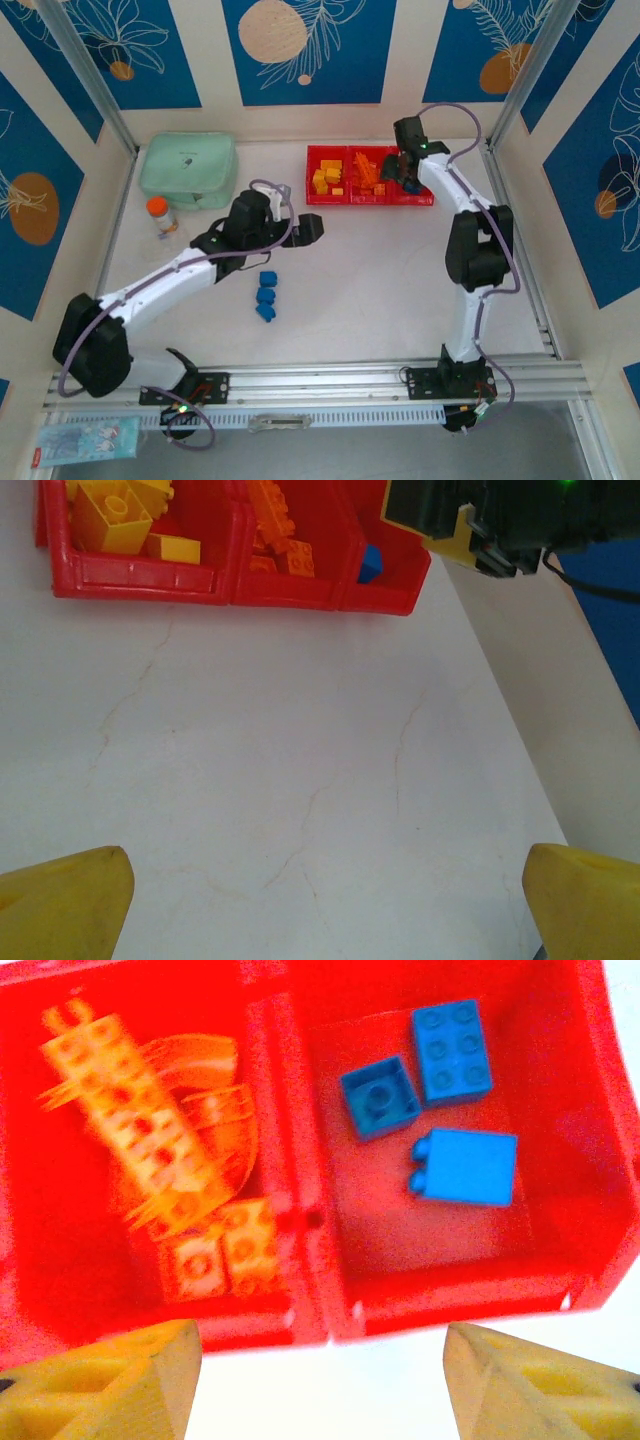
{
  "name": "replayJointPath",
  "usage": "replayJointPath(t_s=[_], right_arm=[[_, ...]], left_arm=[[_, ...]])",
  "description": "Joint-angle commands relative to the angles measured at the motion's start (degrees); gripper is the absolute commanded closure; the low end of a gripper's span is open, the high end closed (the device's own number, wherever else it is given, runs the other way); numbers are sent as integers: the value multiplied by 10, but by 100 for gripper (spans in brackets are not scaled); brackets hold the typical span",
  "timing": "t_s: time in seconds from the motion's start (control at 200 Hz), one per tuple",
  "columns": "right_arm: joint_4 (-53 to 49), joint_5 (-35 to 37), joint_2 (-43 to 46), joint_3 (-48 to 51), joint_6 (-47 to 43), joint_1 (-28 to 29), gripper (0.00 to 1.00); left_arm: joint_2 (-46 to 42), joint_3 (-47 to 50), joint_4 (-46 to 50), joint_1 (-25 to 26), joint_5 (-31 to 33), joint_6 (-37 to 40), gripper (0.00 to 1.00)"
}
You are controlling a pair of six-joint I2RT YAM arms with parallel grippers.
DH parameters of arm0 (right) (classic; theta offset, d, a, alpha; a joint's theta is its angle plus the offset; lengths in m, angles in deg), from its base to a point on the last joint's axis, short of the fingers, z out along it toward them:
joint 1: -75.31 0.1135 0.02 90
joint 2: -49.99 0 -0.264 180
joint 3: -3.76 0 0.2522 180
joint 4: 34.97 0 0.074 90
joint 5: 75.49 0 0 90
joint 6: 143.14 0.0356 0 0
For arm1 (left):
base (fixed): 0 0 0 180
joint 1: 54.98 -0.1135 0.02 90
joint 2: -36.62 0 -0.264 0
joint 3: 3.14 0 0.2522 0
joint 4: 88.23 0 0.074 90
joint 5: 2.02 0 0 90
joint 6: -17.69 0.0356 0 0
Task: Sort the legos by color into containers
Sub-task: Place the lego in the container, then pick up the lego from the center of the table.
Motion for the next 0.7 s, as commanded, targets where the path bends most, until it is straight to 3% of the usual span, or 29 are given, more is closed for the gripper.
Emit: replayJointPath(t_s=[0.0, 0.185, 0.33, 0.695], right_arm=[[11, -7, 64, 46, 14, 30, 33], [24, -44, 140, 139, 31, 92, 30], [20, -17, 165, 183, 52, 174, 28], [51, -39, 100, 181, 98, 348, 22]], left_arm=[[-45, 25, 31, -3, 21, 17, 1], [-132, 72, 83, -7, 54, 23, 1], [-206, 106, 138, -11, 86, 22, 1], [-368, 165, 265, -13, 154, -1, 1]])
